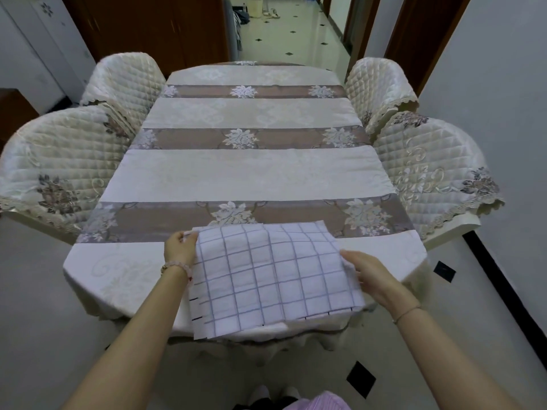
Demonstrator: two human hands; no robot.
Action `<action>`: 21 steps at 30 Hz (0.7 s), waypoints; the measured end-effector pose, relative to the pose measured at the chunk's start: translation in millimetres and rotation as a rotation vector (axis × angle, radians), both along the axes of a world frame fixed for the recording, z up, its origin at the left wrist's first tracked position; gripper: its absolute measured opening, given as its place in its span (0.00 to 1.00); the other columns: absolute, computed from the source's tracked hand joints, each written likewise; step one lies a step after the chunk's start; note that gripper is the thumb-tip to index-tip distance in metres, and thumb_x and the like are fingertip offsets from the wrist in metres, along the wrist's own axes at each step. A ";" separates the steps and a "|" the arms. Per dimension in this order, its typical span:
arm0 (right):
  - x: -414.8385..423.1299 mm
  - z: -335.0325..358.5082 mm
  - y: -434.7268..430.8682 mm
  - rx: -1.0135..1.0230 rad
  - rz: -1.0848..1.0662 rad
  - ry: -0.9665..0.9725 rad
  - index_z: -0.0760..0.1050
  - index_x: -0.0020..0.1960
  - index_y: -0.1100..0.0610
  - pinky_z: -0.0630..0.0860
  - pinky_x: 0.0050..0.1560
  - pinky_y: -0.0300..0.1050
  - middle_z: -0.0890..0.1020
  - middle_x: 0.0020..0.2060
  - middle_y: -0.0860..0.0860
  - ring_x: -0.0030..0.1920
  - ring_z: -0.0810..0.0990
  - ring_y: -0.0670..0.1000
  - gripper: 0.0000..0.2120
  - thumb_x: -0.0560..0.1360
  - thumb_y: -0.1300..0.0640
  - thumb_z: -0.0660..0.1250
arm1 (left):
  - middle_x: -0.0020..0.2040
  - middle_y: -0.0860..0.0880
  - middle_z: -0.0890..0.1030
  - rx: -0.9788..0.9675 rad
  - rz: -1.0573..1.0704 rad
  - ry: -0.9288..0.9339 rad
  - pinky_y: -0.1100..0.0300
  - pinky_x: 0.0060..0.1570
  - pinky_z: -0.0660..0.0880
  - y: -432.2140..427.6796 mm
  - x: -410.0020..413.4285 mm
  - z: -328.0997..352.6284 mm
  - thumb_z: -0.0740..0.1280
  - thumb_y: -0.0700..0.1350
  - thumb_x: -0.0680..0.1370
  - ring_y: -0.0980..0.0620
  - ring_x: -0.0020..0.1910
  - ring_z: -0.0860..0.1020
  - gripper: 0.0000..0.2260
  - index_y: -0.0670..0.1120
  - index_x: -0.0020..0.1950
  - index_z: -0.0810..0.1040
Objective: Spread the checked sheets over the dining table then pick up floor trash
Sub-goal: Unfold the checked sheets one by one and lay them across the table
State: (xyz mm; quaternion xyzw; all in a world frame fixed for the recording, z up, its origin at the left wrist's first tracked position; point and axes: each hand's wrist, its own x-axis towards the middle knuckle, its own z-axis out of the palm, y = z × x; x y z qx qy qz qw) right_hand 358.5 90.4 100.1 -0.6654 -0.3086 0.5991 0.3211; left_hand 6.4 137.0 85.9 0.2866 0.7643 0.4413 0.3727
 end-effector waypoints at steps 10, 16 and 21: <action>5.2 -23.0 -44.5 -0.049 0.084 -0.086 0.81 0.50 0.63 0.74 0.45 0.50 0.82 0.41 0.57 0.42 0.78 0.54 0.10 0.70 0.63 0.70 | 0.66 0.39 0.71 0.010 -0.086 0.519 0.46 0.60 0.70 -28.6 11.5 2.8 0.62 0.41 0.78 0.39 0.63 0.70 0.17 0.39 0.66 0.68; -12.2 -3.1 -51.2 0.108 0.030 0.021 0.81 0.49 0.63 0.75 0.34 0.36 0.83 0.37 0.54 0.33 0.80 0.46 0.06 0.72 0.63 0.70 | 0.61 0.56 0.74 0.317 -0.795 0.472 0.65 0.63 0.65 -94.3 99.7 15.4 0.65 0.52 0.75 0.60 0.61 0.69 0.18 0.48 0.63 0.73; -32.3 19.9 -58.4 0.245 0.070 0.114 0.81 0.54 0.60 0.79 0.53 0.48 0.85 0.49 0.57 0.50 0.83 0.53 0.10 0.73 0.59 0.69 | 0.65 0.56 0.72 0.385 -0.965 0.504 0.66 0.62 0.65 -112.9 153.2 29.7 0.63 0.63 0.70 0.58 0.63 0.69 0.29 0.51 0.68 0.68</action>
